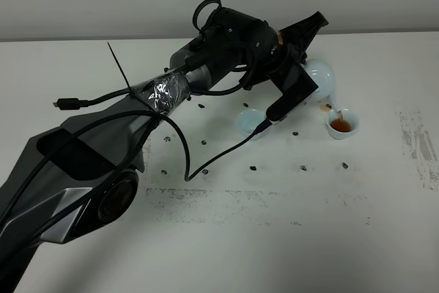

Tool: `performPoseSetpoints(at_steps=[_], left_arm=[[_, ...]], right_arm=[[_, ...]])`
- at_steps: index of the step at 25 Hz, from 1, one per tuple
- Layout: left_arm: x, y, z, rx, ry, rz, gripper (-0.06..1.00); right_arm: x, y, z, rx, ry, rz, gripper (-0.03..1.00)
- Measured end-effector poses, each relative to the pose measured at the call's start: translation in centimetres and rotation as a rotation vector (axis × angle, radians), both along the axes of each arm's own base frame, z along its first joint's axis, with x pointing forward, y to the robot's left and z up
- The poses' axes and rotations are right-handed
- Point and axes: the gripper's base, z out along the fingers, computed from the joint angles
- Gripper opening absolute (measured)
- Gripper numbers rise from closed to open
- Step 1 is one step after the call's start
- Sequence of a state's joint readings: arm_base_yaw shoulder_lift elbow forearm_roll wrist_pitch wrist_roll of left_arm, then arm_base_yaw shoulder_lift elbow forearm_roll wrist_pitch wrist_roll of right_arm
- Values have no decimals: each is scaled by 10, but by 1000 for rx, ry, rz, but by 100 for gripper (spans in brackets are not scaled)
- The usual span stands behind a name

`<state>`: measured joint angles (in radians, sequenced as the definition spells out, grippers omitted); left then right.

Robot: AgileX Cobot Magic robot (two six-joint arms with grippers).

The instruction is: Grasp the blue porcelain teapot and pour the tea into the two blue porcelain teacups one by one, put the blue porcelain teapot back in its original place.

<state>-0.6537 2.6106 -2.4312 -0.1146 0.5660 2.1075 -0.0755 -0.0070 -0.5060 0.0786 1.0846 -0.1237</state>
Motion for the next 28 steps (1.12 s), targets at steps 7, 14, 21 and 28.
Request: performPoseSetpoints(at_steps=[7, 14, 21, 28], left_arm=[[0, 0, 0, 0, -1, -1, 3], [0, 0, 0, -2, -4, -1, 3], [0, -1, 1, -4, -6, -1, 3], [0, -1, 1, -5, -8, -1, 3]], right_arm=[[0, 0, 0, 0, 0, 0, 48], [0, 0, 0, 0, 0, 0, 48], [0, 0, 0, 0, 0, 0, 48], [0, 0, 0, 0, 0, 0, 48]])
